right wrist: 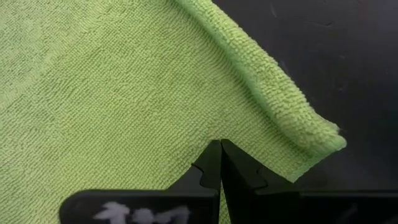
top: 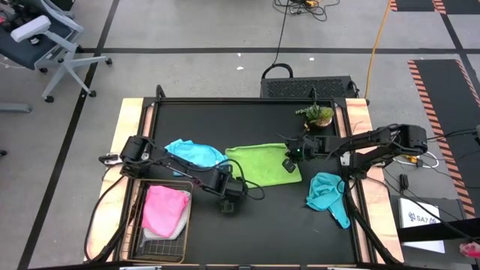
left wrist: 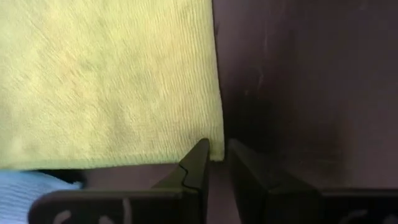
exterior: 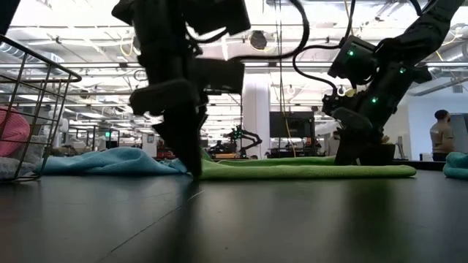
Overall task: Fold microfiber towels
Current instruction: Fold the green microfiber cloth
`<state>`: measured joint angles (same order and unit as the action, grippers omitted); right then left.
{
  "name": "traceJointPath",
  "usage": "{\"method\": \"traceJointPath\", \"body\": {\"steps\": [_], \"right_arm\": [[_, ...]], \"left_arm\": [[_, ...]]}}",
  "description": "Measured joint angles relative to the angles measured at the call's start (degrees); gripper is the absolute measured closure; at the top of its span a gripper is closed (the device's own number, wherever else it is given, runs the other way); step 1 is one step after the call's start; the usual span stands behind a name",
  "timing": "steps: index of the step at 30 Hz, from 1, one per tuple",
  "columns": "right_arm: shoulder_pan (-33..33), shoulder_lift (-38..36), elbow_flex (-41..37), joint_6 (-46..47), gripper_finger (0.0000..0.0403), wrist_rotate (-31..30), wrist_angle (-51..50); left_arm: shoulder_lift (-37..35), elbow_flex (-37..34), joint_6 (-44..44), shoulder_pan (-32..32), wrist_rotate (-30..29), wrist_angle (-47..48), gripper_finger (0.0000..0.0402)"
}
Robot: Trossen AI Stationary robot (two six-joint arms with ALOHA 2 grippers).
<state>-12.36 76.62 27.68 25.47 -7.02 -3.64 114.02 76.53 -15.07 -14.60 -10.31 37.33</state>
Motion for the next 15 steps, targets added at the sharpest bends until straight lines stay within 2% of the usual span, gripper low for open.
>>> {"method": "traceJointPath", "body": {"steps": [5, 15], "right_arm": [[-0.1, 0.0, 0.0, 0.7, 0.0403, 1.4, 0.0], [-0.1, 0.0, 0.0, 0.7, 0.0403, 2.8, 0.0]], "left_arm": [[-0.2, 1.6, 2.0, 0.0, 0.0, 1.6, 0.0331], [-0.2, 1.9, 2.5, 0.0, -1.0, 2.5, 0.0274]]}}
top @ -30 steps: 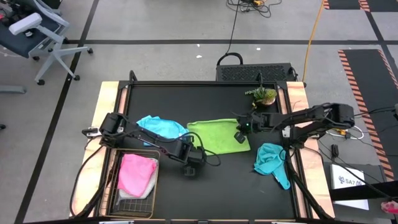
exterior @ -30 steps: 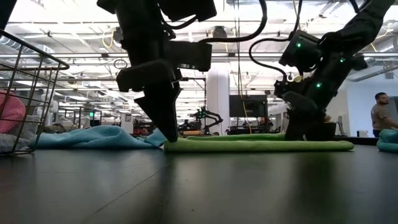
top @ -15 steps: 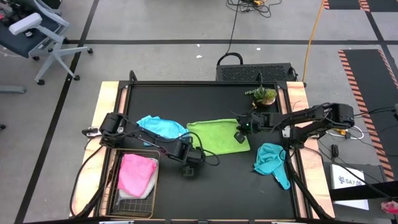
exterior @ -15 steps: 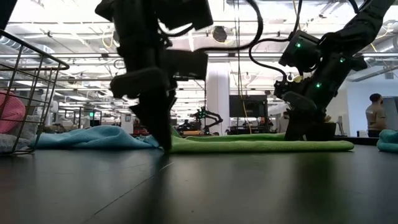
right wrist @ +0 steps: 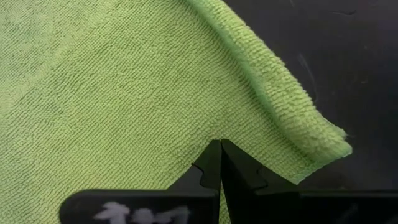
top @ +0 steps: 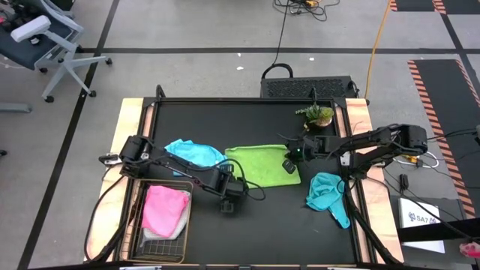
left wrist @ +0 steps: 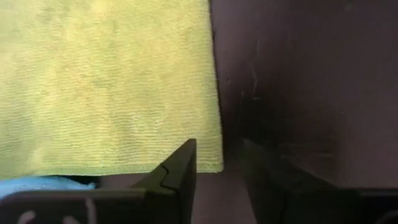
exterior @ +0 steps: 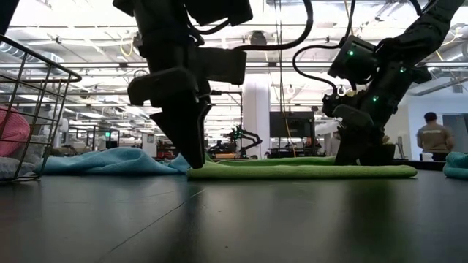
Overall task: Fold microfiber towels
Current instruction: Fold the green microfiber cloth
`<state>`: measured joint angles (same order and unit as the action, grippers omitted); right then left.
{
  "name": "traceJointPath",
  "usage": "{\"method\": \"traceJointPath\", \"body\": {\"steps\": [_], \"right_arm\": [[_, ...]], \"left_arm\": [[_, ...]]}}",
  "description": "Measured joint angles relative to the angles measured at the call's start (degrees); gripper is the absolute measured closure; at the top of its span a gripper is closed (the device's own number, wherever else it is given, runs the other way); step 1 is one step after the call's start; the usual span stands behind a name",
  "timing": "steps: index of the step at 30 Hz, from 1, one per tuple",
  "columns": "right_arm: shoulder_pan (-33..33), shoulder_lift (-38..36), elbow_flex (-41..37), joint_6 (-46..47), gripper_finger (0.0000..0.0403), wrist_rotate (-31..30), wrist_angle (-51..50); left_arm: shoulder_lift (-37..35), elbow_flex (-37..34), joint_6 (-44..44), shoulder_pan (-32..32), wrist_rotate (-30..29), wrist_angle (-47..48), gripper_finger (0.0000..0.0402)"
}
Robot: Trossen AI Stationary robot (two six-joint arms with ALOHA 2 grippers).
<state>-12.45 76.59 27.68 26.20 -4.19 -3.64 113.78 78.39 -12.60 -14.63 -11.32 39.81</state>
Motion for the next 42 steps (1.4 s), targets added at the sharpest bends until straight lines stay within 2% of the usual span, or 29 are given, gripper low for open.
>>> {"method": "traceJointPath", "body": {"steps": [4, 13, 20, 23, 28, 32, 36, 42], "right_arm": [[0.0, -0.2, 0.0, 0.0, 0.0403, 0.0, 0.0], [0.0, -0.2, 0.0, -0.1, 0.0403, -0.4, 0.2], [0.0, -0.2, 0.0, 0.1, 0.0403, -0.4, 0.2], [0.0, -0.2, 0.0, 0.1, 0.0403, -0.4, 0.2], [0.0, -0.2, 0.0, 0.2, 0.0403, -0.4, 0.2], [0.0, -0.2, 0.0, 1.2, 0.0403, -0.6, -0.2], [0.0, -0.2, 0.0, 1.2, 0.0403, -3.2, -1.8], [0.0, -0.2, 0.0, 1.7, 0.0403, -3.4, -1.7]], "left_arm": [[0.1, -0.1, -1.1, 0.4, -0.9, -0.1, 0.0262], [0.2, -3.6, -4.2, 0.5, 2.2, -0.9, 0.027], [0.2, -3.7, -3.6, 0.3, 0.6, -2.2, 0.0273], [0.2, -3.6, -3.6, 0.3, -0.2, -2.2, 0.03], [0.1, -1.1, -1.9, 0.8, -0.7, -0.6, 0.0387], [-0.2, 2.1, -0.1, 1.3, -1.7, 1.2, 0.039], [-0.2, 4.8, 4.4, 2.0, -2.1, 2.9, 0.0397], [-0.2, 9.0, 11.7, 3.8, -2.2, 9.0, 0.0398]]}}
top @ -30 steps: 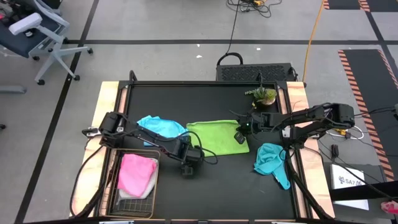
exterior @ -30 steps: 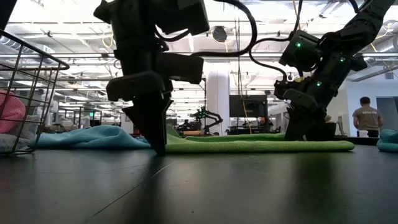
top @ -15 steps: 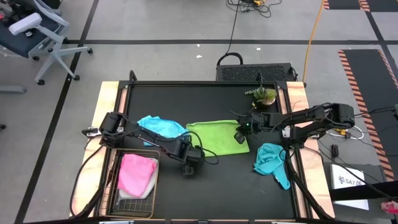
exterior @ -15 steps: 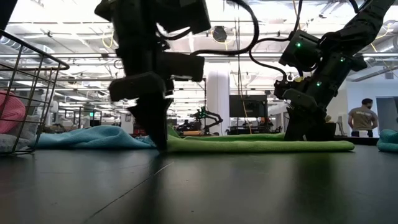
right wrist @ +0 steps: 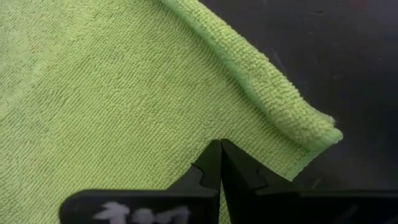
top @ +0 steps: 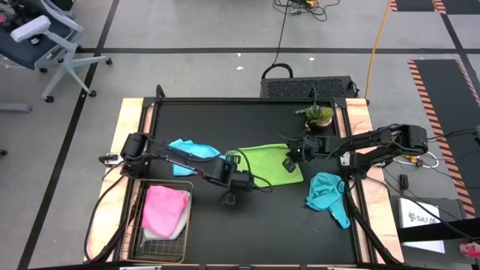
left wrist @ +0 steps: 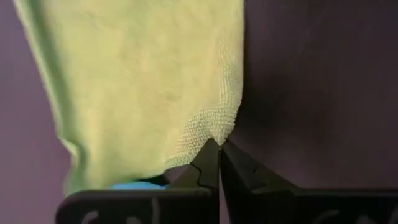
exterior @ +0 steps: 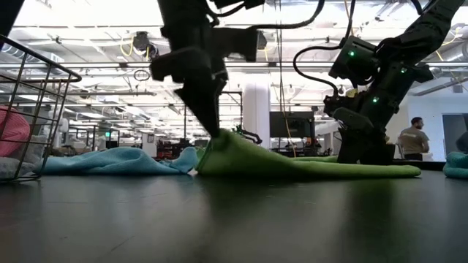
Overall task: Fold microfiber towels
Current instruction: Fold the green microfiber cloth
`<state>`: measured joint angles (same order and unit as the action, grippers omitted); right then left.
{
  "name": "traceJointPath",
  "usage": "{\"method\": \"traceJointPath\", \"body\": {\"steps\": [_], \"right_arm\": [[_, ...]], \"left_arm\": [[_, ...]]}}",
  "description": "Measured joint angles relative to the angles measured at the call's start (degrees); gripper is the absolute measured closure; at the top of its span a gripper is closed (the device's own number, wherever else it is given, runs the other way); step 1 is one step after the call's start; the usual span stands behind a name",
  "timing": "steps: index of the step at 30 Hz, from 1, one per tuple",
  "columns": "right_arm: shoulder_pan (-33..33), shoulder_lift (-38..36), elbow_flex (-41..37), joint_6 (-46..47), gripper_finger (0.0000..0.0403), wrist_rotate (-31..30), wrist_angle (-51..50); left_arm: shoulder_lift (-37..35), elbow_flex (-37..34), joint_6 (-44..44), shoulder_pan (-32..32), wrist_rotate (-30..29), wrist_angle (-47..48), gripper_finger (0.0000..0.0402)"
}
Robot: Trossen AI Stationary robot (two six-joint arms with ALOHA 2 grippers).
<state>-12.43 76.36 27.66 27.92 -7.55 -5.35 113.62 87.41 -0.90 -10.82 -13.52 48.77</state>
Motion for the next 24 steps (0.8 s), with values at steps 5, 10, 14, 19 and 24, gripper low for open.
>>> {"method": "traceJointPath", "body": {"steps": [5, 10, 14, 19, 24], "right_arm": [[0.0, -1.4, 0.0, 0.4, 0.0403, 0.0, 0.4], [0.1, -8.0, 1.7, 0.3, 0.0403, 0.0, 0.0], [0.2, -15.7, 4.0, 0.0, 0.0403, -2.0, -2.5], [0.2, -25.1, 7.0, 0.0, 0.0403, -6.4, -9.3], [0.2, -31.5, 8.4, 1.9, 0.0403, -9.4, -14.4]], "left_arm": [[0.0, 3.2, 4.3, 2.4, 0.1, 0.9, 0.0399], [0.0, 3.8, 7.6, 4.7, 0.3, 0.4, 0.04], [0.0, 3.8, 11.7, 6.1, 0.9, -2.1, 0.04], [0.0, 3.8, 18.1, 7.7, 3.5, -8.1, 0.0401], [0.0, 3.8, 23.1, 9.8, 4.5, -10.1, 0.0401]]}}
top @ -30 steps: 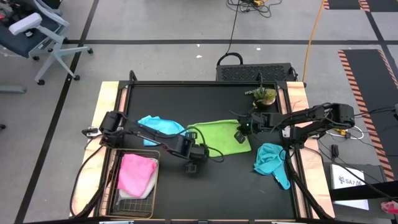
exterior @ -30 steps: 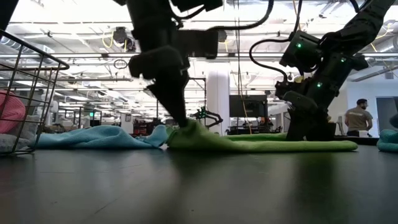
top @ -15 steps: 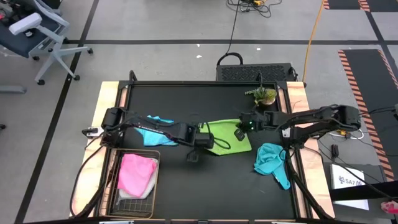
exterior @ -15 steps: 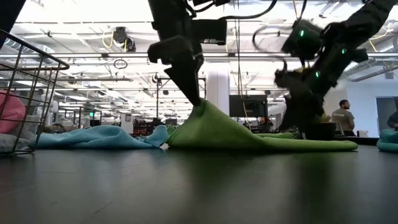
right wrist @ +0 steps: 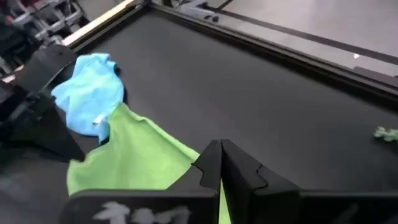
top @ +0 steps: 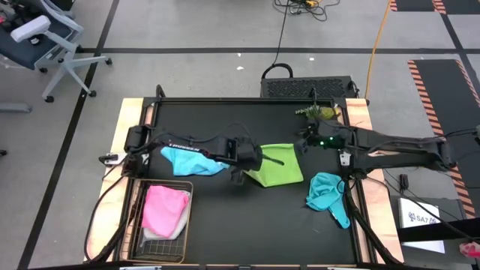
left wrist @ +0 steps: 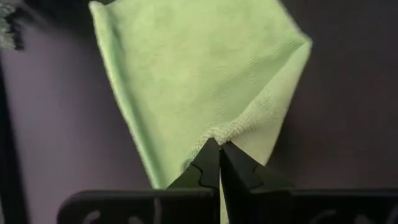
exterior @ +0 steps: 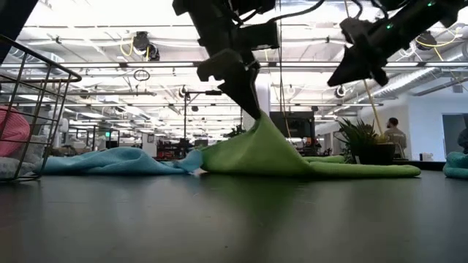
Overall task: Fold microfiber towels
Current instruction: Fold the green microfiber cloth
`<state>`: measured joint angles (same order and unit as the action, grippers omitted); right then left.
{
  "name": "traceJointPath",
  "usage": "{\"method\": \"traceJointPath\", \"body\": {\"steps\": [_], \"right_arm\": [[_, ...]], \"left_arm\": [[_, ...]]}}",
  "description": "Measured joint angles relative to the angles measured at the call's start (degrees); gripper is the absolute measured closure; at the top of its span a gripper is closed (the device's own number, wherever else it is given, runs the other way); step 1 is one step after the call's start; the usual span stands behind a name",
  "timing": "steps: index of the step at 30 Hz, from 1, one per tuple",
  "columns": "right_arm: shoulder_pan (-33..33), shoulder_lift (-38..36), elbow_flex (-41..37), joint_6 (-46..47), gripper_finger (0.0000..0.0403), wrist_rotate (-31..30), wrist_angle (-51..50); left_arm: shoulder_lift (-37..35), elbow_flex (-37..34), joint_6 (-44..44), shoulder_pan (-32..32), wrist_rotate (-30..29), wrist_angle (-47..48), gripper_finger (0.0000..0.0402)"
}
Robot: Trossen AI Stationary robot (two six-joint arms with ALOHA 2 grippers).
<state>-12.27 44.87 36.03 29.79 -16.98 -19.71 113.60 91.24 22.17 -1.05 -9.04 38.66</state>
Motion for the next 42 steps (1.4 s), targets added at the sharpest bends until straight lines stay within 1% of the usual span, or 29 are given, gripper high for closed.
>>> {"method": "traceJointPath", "body": {"steps": [3, 6, 10, 14, 18, 21, 23, 28, 33, 35, 39, 42], "right_arm": [[0.0, -0.9, 0.0, 1.5, 0.0403, -1.0, -1.3], [0.1, 0.7, 0.0, 3.0, 0.0403, 1.4, -1.6], [1.3, 6.2, 0.0, 4.0, 0.0403, 4.3, -1.5], [2.5, 13.2, 0.0, 4.1, 0.0403, 6.8, -1.4], [2.8, 18.8, 0.0, 3.4, 0.0403, 10.0, 0.6], [2.8, 21.5, 0.0, 1.5, 0.0403, 11.2, 2.8], [2.6, 22.4, -0.1, 0.1, 0.0403, 11.2, 2.8], [1.6, 23.2, -0.1, -3.5, 0.0403, 11.3, 2.7], [1.3, 23.1, -0.1, -8.8, 0.0403, 15.2, 2.2], [1.3, 23.1, -0.1, -10.7, 0.0403, 16.5, 0.5], [1.4, 23.1, -0.1, -11.5, 0.0403, 17.3, -3.2], [1.9, 23.1, -0.1, -12.0, 0.0403, 17.9, -3.9]], "left_arm": [[0.0, 0.0, 1.1, 1.2, 0.3, 0.0, 0.0401], [0.0, 0.0, 0.0, 1.7, 1.5, 0.4, 0.0401], [0.0, 0.0, -3.2, 1.4, 1.6, 2.0, 0.0401], [0.0, 0.0, -7.0, 0.2, 1.7, 5.8, 0.0401], [0.0, 0.0, -12.9, -1.6, 2.7, 9.2, 0.0401], [0.0, -0.1, -18.2, -3.2, 4.1, 9.4, 0.0401], [-0.1, -0.8, -21.7, -4.3, 4.4, 9.5, 0.0401], [-0.1, -3.4, -32.0, -6.1, 7.5, 9.4, 0.0401], [-0.1, -5.2, -40.4, -7.9, 7.7, 9.1, 0.0401], [-0.1, -5.9, -43.9, -8.5, 8.0, 9.0, 0.0401], [-0.1, -7.4, -49.4, -9.9, 9.5, 7.9, 0.0401], [-0.1, -8.5, -51.5, -11.3, 10.1, 7.2, 0.0401]]}}
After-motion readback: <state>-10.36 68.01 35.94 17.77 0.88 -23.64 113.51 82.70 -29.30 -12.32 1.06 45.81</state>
